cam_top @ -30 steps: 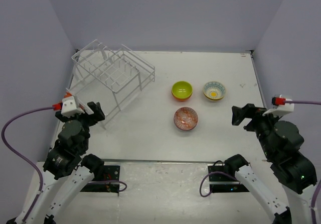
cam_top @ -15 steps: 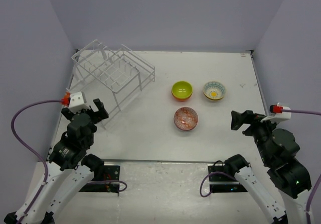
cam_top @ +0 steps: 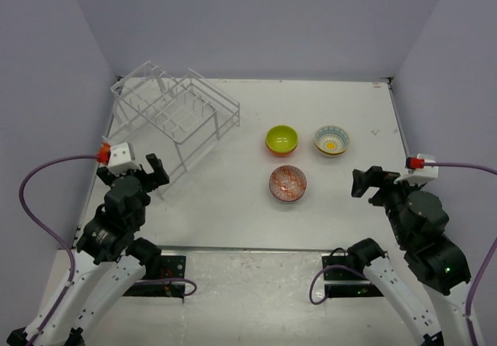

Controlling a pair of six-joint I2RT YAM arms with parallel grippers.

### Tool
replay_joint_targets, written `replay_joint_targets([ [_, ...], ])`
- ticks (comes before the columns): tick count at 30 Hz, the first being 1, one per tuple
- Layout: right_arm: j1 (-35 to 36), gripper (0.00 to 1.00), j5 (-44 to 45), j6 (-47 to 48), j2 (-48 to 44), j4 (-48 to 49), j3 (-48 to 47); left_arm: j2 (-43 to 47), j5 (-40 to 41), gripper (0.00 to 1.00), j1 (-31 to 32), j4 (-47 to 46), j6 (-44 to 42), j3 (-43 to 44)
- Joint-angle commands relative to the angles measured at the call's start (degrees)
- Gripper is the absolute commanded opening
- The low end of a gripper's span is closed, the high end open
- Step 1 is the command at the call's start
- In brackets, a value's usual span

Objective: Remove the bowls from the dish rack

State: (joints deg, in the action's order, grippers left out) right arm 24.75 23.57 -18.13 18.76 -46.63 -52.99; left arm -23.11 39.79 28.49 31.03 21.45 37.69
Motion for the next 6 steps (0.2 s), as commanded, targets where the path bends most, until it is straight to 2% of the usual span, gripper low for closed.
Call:
replay_joint_targets([
  [1, 0.03, 0.99, 2.18, -0.50, 1.19, 3.48, 0.61, 0.26, -0.06, 1.00, -0.45, -2.02, -0.45, -0.08],
  [6, 0.03, 0.99, 3.58, -1.21, 1.71, 3.74, 0.96, 0.35, -0.15, 1.00, -0.45, -2.11, -0.53, -0.16],
])
